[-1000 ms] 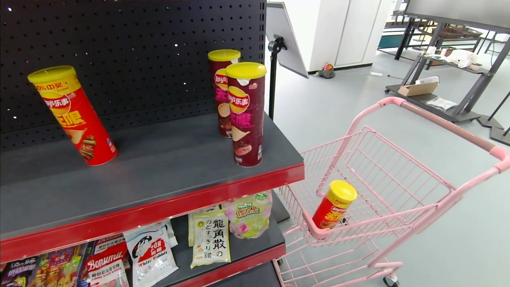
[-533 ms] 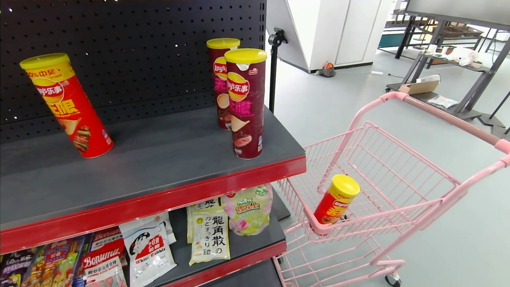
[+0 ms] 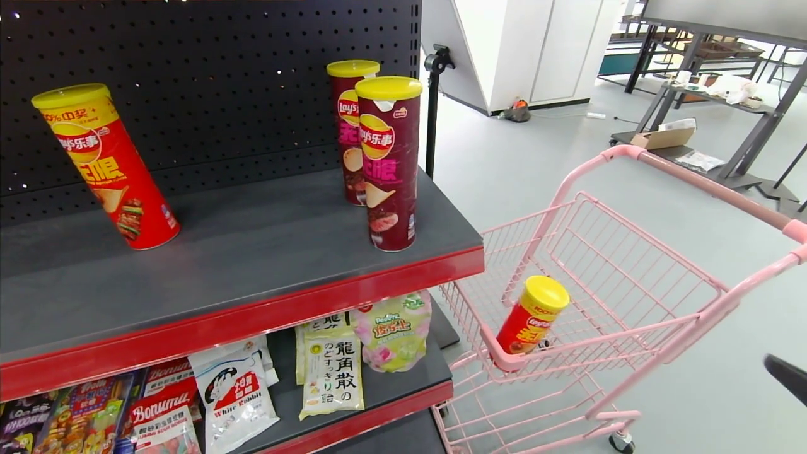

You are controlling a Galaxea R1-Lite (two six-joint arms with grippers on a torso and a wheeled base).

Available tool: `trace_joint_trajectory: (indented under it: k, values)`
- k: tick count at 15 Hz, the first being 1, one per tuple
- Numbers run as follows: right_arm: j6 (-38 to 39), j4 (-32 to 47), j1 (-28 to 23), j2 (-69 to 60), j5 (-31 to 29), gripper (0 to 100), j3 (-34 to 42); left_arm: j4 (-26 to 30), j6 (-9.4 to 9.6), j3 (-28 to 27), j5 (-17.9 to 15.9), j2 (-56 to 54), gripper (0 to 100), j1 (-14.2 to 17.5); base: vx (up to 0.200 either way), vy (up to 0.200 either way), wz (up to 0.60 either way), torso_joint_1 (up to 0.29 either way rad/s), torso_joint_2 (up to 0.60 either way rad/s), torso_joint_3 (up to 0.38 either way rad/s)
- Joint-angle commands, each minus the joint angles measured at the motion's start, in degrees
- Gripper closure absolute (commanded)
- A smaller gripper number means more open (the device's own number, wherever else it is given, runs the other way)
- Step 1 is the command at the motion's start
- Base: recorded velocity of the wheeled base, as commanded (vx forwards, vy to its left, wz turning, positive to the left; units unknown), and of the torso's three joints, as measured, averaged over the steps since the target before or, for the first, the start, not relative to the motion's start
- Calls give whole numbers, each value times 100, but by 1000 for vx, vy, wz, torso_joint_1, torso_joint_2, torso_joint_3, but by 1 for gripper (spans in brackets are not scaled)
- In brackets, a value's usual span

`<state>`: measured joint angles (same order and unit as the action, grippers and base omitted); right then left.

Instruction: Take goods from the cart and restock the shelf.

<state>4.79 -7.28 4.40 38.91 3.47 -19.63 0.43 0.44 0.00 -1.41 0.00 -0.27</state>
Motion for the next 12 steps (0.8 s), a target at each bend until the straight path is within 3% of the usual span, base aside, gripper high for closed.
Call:
trace_joint_trajectory:
  k: [1,3,5,8,12]
  values:
    - [215,-2094,536,3852,154,0,3,1,0,0,1,0,0,0,0,0,0,0,0,0]
    - [171,-2999,667,4740,189,0,354,1,-9,0,1,9,0,0,0,0,0,0,0,0]
    - [163,-3517,764,5381,162,0,240,1,-9,0,1,9,0,0,0,0,0,0,0,0]
    - [171,-3746,773,5838,145,0,64,1,0,0,1,9,0,0,0,0,0,0,0,0]
    - [224,-4818,817,6840,136,0,73,1,0,0,1,9,0,0,0,0,0,0,0,0]
